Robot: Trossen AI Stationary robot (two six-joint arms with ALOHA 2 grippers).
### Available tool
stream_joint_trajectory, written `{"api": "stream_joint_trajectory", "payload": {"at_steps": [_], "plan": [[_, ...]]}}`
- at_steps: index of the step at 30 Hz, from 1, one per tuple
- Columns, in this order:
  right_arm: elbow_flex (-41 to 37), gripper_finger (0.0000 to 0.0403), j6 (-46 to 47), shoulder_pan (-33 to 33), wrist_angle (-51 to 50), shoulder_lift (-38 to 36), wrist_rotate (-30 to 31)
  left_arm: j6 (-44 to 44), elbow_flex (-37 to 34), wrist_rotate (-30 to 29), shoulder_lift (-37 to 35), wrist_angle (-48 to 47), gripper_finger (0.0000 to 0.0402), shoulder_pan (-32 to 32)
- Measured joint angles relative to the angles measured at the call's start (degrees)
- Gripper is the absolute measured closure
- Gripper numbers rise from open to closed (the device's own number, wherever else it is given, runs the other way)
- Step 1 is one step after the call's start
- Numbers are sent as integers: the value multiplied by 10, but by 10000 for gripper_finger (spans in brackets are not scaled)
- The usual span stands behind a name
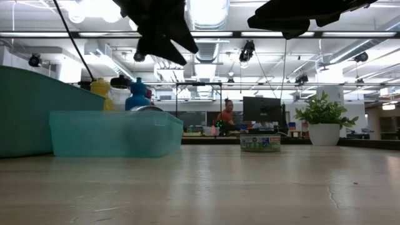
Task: Pick & Place Food Item
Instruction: Put the green tuna can into the light green bin
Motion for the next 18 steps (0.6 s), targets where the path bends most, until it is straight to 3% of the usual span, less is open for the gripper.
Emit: {"api": "stream_joint_trajectory", "payload": {"at_steps": [7,12,18], "plan": [[0,256,0,-1,1,0,1,103,0,42,-32,54,106,21],[0,256,0,-3,3,0,15,139,-1,95,-39,50,106,37],[0,256,0,-3,3,0,15,147,-1,99,-40,49,106,36]]}}
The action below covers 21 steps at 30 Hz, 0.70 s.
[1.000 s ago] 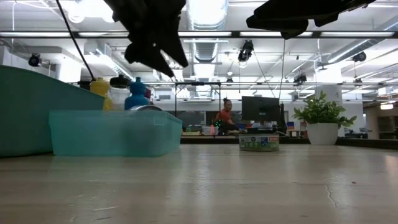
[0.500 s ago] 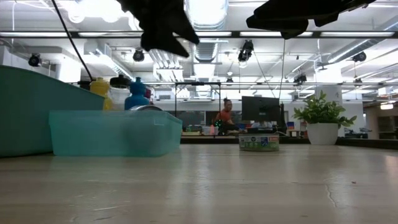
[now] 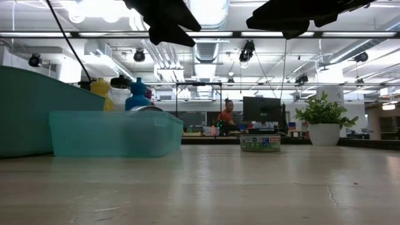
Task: Pick & Place Food Item
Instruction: Put the green tuna can into the light green bin
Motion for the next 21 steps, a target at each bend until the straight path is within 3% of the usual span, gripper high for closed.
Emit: {"api": "stream_joint_trajectory", "payload": {"at_steps": [18,21], "plan": [[0,256,-9,0,0,0,0,-21,0,-3,0,-3,106,0],[0,256,-8,-1,4,0,30,-22,0,-3,0,-3,106,0]]}}
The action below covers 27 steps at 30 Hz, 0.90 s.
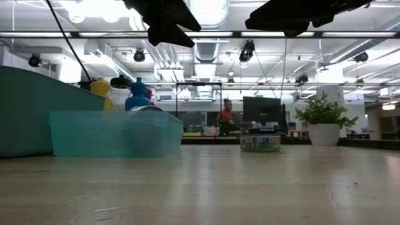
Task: Pick & Place Food Item
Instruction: Put the green tuna can into the light green bin
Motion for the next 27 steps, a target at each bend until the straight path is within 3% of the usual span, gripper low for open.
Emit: {"api": "stream_joint_trajectory", "payload": {"at_steps": [18,27], "plan": [[0,256,43,0,9,-1,-17,0,0,0,0,0,106,0],[0,256,29,-1,2,-31,48,0,0,0,0,0,106,0]]}}
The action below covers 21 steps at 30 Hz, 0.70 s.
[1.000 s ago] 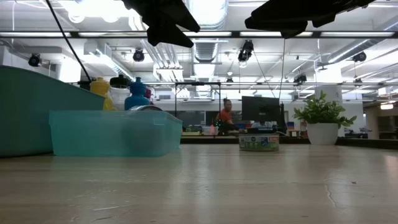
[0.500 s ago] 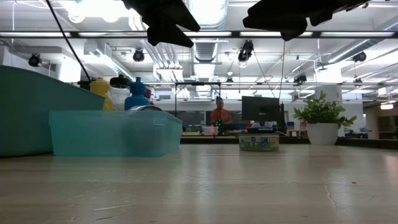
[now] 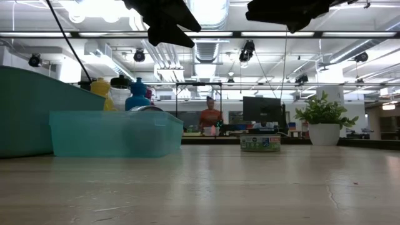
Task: Pick & Place Food Item
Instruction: Put the green tuna can into the light green bin
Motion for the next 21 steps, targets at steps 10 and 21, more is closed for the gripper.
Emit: {"api": "stream_joint_trajectory", "payload": {"at_steps": [10,21], "plan": [[0,256,98,-65,-190,-94,-1,5,0,-8,0,5,106,1],[-5,256,203,-172,-342,-132,-57,-15,0,59,5,37,106,3]]}}
